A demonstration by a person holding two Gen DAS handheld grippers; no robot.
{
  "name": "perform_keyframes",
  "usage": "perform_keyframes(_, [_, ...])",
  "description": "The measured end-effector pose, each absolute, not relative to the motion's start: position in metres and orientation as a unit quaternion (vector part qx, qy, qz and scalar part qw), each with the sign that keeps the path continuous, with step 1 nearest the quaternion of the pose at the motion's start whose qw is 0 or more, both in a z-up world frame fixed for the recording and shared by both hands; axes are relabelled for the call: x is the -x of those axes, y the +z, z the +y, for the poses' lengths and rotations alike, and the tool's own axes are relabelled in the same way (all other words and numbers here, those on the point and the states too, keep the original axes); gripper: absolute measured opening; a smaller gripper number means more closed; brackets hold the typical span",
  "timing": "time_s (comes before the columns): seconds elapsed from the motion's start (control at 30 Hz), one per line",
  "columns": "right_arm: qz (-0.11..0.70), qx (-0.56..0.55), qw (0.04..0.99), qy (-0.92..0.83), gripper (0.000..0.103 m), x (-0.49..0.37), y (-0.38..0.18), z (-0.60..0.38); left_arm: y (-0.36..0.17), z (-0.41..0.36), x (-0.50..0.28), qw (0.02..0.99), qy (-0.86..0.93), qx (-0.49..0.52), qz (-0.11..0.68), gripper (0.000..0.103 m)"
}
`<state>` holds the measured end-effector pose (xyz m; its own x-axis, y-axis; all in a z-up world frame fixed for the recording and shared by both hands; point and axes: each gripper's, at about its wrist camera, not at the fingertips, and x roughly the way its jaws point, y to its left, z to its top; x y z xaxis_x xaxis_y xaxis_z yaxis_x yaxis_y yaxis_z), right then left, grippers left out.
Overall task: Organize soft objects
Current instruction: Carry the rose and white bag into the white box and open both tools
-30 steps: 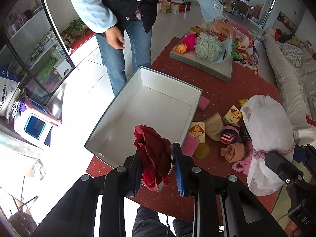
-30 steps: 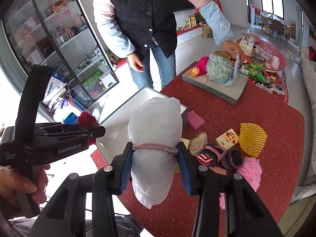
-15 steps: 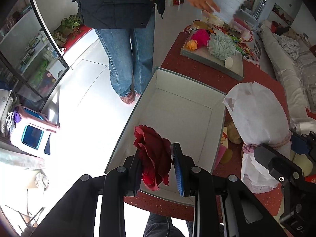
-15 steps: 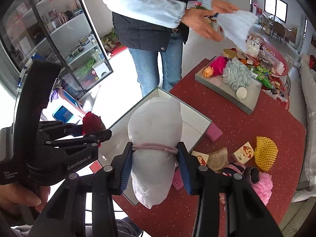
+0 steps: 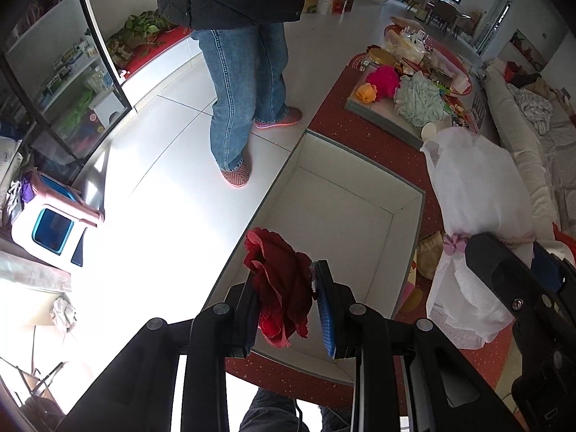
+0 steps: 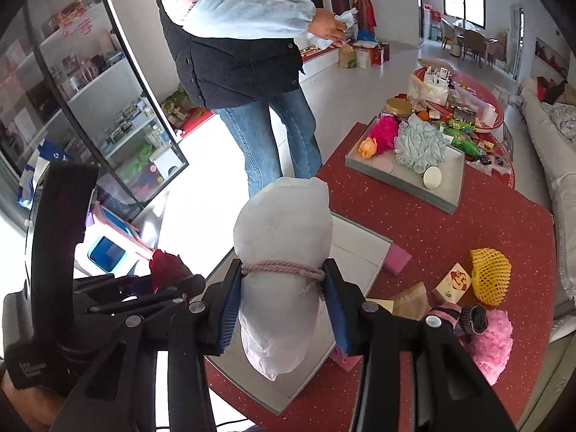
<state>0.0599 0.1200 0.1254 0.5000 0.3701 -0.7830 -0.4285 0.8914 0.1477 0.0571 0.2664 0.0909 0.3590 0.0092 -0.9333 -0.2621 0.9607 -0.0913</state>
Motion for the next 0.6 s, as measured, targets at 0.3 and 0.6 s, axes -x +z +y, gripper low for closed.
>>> perform_keyframes(0.3, [0.485,0.032,0.847,0.217,0.046,-0.071,0.094,0.123,0.059,0.258,-0.069,0.800,0.062,0.070,0.593,0.029])
perform_keyframes(0.6, [0.498,0.006,0.842,0.210,0.059,-0.088,0.089,0.114,0.047,0.252,-0.080,0.796,0.042,0.061,0.601,0.057])
